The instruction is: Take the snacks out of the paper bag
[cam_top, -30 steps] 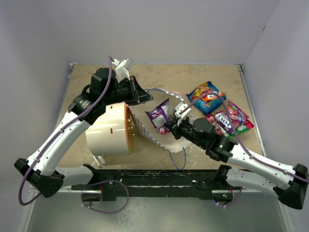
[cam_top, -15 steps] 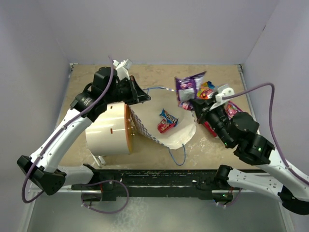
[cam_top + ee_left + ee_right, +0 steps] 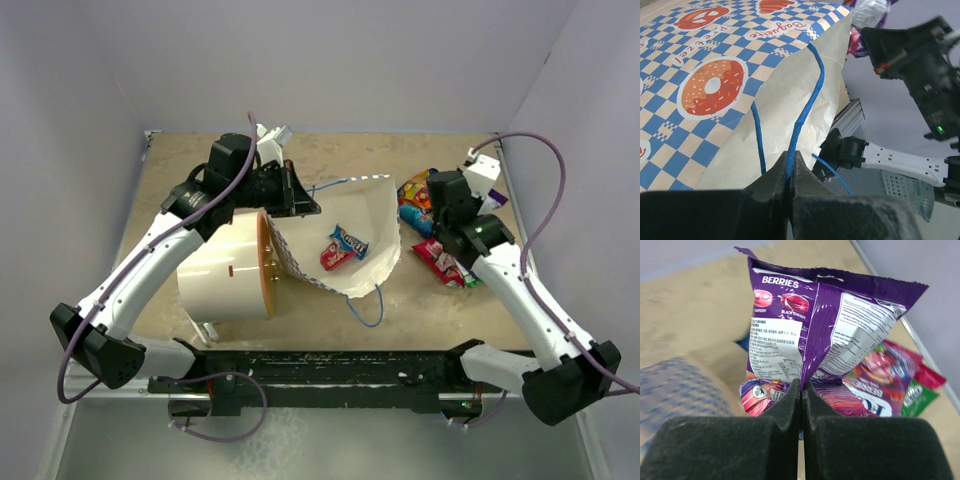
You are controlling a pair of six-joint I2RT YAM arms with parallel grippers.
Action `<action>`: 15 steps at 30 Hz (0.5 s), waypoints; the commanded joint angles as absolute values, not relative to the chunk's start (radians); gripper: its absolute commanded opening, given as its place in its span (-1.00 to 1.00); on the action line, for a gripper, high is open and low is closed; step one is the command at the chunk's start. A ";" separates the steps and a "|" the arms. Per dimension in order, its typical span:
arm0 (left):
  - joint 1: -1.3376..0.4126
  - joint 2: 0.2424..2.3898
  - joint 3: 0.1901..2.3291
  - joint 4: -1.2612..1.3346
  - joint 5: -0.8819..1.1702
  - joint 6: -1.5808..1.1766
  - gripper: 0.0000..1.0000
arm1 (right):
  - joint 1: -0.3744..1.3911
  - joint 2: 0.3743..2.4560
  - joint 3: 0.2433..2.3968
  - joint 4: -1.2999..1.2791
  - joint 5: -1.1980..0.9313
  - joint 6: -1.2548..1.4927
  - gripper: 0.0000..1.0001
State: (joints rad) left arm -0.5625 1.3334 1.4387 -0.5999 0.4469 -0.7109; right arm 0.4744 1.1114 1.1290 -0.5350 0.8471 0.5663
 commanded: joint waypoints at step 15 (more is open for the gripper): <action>-0.552 1.341 1.531 -0.546 0.565 -0.610 -1.00 | -0.026 1.209 1.109 -0.657 0.452 0.671 -1.00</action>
State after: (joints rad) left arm -0.5568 1.3563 1.4815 -0.5850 0.5438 -0.6407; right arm -0.0017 1.1934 1.1145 -0.6899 0.5190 0.7082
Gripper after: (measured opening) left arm 0.011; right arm 0.005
